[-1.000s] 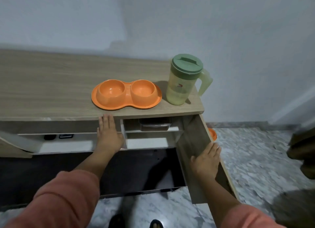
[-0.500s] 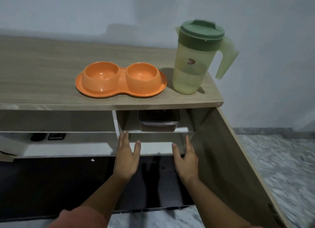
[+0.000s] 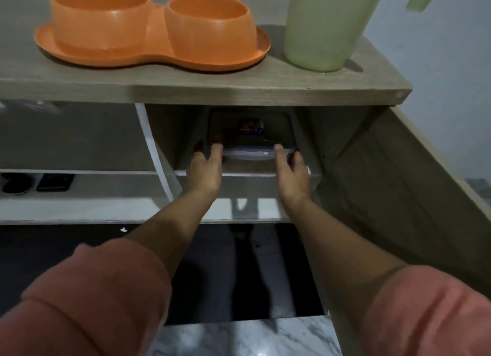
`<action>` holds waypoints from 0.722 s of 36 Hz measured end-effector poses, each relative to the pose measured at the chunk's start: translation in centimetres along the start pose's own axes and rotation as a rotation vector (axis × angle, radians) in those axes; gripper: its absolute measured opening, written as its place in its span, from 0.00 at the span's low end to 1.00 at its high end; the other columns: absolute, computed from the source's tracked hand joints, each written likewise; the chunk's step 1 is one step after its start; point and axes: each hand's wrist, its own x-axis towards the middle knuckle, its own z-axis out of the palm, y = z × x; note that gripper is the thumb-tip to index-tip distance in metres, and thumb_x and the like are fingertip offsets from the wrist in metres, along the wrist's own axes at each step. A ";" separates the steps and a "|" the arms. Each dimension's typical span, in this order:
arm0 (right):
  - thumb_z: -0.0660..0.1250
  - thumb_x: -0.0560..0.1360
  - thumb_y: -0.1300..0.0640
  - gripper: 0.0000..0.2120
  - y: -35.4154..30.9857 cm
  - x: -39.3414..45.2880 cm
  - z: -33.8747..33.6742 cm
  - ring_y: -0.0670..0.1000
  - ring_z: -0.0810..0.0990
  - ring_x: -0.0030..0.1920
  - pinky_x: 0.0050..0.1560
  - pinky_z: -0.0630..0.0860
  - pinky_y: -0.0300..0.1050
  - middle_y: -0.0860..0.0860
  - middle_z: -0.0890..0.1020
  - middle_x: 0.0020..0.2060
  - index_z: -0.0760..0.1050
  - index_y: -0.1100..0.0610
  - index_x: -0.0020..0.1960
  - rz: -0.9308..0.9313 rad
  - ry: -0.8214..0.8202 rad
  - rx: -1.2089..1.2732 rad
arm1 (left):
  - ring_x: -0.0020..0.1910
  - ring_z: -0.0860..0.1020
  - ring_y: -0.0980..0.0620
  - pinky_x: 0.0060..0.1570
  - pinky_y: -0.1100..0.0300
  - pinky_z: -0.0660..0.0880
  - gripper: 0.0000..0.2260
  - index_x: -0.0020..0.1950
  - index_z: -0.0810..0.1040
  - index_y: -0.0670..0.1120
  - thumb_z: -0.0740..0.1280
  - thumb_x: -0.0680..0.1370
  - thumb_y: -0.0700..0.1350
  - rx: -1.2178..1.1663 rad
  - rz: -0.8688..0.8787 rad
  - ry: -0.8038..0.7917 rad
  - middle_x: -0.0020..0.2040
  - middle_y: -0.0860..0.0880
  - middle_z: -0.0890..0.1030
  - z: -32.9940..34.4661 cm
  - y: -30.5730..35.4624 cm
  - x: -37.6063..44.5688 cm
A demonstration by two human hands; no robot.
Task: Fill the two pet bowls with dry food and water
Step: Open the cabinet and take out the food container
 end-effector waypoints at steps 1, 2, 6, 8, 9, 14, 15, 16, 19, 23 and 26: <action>0.57 0.78 0.39 0.34 -0.2 0.3 0.1 0.53 0.60 0.75 0.72 0.57 0.44 0.51 0.61 0.76 0.53 0.52 0.78 0.021 -0.002 0.010 | 0.52 0.73 0.41 0.47 0.56 0.63 0.30 0.65 0.72 0.35 0.53 0.81 0.60 -0.004 -0.013 -0.007 0.61 0.36 0.76 0.2 0.1 0.3; 0.56 0.78 0.39 0.33 -0.3 0.7 0.1 0.54 0.60 0.75 0.72 0.57 0.45 0.51 0.61 0.76 0.54 0.53 0.78 0.040 0.002 0.019 | 0.53 0.74 0.40 0.46 0.56 0.62 0.30 0.65 0.73 0.35 0.53 0.81 0.60 -0.009 -0.022 -0.014 0.60 0.36 0.76 0.5 0.1 0.4; 0.52 0.81 0.43 0.25 -0.7 1.9 0.2 0.57 0.69 0.68 0.57 0.63 0.42 0.57 0.70 0.69 0.65 0.58 0.72 0.064 0.017 -0.019 | 0.54 0.74 0.40 0.47 0.56 0.63 0.26 0.65 0.73 0.37 0.54 0.81 0.57 -0.049 -0.064 -0.036 0.60 0.37 0.76 1.2 0.1 0.8; 0.52 0.82 0.46 0.23 -0.8 2.2 0.1 0.57 0.70 0.65 0.53 0.61 0.41 0.58 0.72 0.67 0.68 0.59 0.69 0.062 0.017 -0.020 | 0.53 0.73 0.41 0.48 0.56 0.64 0.25 0.65 0.72 0.37 0.53 0.82 0.56 -0.066 -0.075 -0.037 0.61 0.37 0.76 1.3 0.2 0.9; 0.51 0.82 0.47 0.22 -0.9 2.2 0.1 0.57 0.70 0.65 0.53 0.61 0.41 0.59 0.72 0.67 0.68 0.60 0.68 0.063 0.020 -0.022 | 0.55 0.74 0.41 0.49 0.56 0.64 0.25 0.66 0.72 0.37 0.52 0.82 0.55 -0.072 -0.079 -0.038 0.62 0.38 0.76 1.3 0.2 0.8; 0.50 0.82 0.48 0.24 -0.9 1.0 0.3 0.56 0.65 0.71 0.64 0.62 0.44 0.55 0.66 0.73 0.64 0.57 0.74 0.091 0.024 0.025 | 0.64 0.71 0.41 0.55 0.53 0.65 0.24 0.71 0.67 0.43 0.51 0.81 0.56 -0.094 -0.079 -0.031 0.67 0.41 0.72 0.9 0.0 -0.3; 0.51 0.82 0.47 0.24 -0.9 0.5 0.2 0.55 0.63 0.72 0.68 0.60 0.44 0.54 0.64 0.74 0.62 0.56 0.75 0.090 0.026 0.042 | 0.65 0.70 0.41 0.59 0.52 0.65 0.25 0.73 0.66 0.45 0.52 0.81 0.57 -0.105 -0.077 -0.034 0.69 0.42 0.71 0.8 -0.2 -0.7; 0.51 0.82 0.47 0.24 -0.8 -0.1 0.1 0.53 0.62 0.73 0.71 0.58 0.43 0.52 0.62 0.75 0.61 0.55 0.76 0.093 0.025 0.060 | 0.67 0.69 0.42 0.63 0.51 0.65 0.25 0.74 0.64 0.46 0.52 0.81 0.57 -0.117 -0.080 -0.040 0.70 0.43 0.70 0.5 -0.3 -1.3; 0.50 0.82 0.48 0.23 -0.4 -1.6 -0.4 0.52 0.64 0.73 0.71 0.58 0.43 0.51 0.65 0.74 0.63 0.53 0.75 0.096 0.020 0.075 | 0.70 0.67 0.42 0.69 0.48 0.62 0.26 0.76 0.60 0.49 0.52 0.81 0.58 -0.120 -0.081 -0.049 0.73 0.45 0.68 0.0 -0.9 -2.8; 0.52 0.81 0.46 0.23 0.3 -4.0 -0.8 0.53 0.68 0.70 0.73 0.62 0.49 0.51 0.70 0.71 0.67 0.53 0.72 0.124 0.038 0.113 | 0.69 0.68 0.41 0.70 0.47 0.63 0.26 0.76 0.61 0.51 0.51 0.80 0.59 -0.109 -0.102 -0.059 0.72 0.45 0.69 -0.7 -1.7 -4.9; 0.53 0.80 0.46 0.22 0.8 -6.3 -1.4 0.54 0.73 0.66 0.71 0.66 0.51 0.52 0.75 0.66 0.70 0.54 0.70 0.154 0.043 0.154 | 0.67 0.70 0.43 0.67 0.50 0.65 0.25 0.75 0.64 0.50 0.51 0.80 0.59 -0.117 -0.099 -0.072 0.70 0.46 0.72 -1.6 -2.0 -7.3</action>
